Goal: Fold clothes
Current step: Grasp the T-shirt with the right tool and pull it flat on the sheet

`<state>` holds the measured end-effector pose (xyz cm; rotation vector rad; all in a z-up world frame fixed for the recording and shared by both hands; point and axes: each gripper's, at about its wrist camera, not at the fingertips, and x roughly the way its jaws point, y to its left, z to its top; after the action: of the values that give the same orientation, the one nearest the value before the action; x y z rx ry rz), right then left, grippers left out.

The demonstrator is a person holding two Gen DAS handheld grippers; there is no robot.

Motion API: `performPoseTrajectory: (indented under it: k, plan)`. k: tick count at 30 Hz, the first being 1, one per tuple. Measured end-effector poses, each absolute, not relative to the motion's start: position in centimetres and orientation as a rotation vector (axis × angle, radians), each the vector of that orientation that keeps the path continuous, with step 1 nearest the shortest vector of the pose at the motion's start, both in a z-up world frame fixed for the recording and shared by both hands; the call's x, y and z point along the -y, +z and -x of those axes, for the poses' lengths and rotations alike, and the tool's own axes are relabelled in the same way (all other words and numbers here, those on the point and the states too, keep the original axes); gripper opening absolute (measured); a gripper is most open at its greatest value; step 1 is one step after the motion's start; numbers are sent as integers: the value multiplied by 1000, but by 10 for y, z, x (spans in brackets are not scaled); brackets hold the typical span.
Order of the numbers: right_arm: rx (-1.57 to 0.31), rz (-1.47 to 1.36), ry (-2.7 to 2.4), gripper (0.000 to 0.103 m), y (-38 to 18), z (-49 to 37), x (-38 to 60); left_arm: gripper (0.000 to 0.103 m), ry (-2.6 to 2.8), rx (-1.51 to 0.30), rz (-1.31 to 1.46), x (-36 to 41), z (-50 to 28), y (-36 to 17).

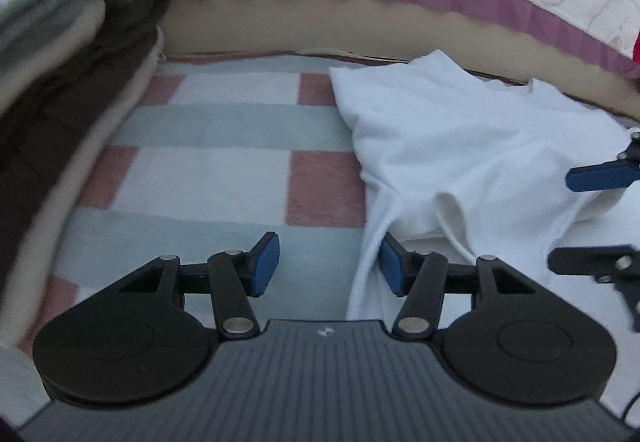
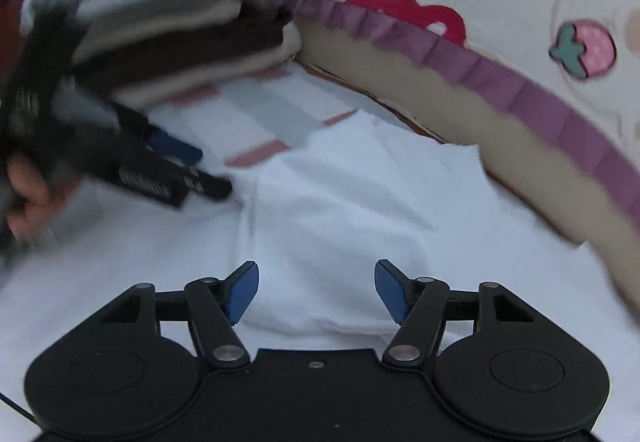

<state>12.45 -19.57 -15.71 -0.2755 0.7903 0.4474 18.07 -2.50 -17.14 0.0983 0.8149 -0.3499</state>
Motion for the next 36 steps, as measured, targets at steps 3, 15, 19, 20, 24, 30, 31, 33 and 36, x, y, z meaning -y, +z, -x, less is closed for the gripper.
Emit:
performPoseTrajectory:
  k: [3, 15, 19, 20, 24, 30, 31, 33, 36]
  plan:
    - [-819, 321, 470, 82, -168, -128, 179, 53, -358, -829, -86, 23, -181, -172]
    - [-640, 28, 109, 2, -99, -155, 269, 54, -367, -895, -7, 9, -186, -173]
    - [-542, -82, -146, 2, -62, -128, 344, 54, -367, -898, -3, 6, -185, -174]
    - [-540, -97, -207, 2, -59, -119, 361, 54, -365, -899, -7, 6, -185, -174]
    - [-573, -157, -445, 6, -60, -82, 425, 55, -347, -902, -34, 8, -186, -174]
    - [-829, -221, -613, 11, -139, -45, 471, 55, -332, -915, -38, 7, -186, -173]
    - [-835, -237, -600, 11, -142, -46, 474, 55, -332, -915, -37, 7, -186, -173]
    - [-829, -251, -546, 18, -140, -51, 474, 55, -339, -901, -30, 6, -184, -170]
    - [-804, -214, -392, 54, -131, -66, 461, 55, -381, -817, -57, 9, -174, -156]
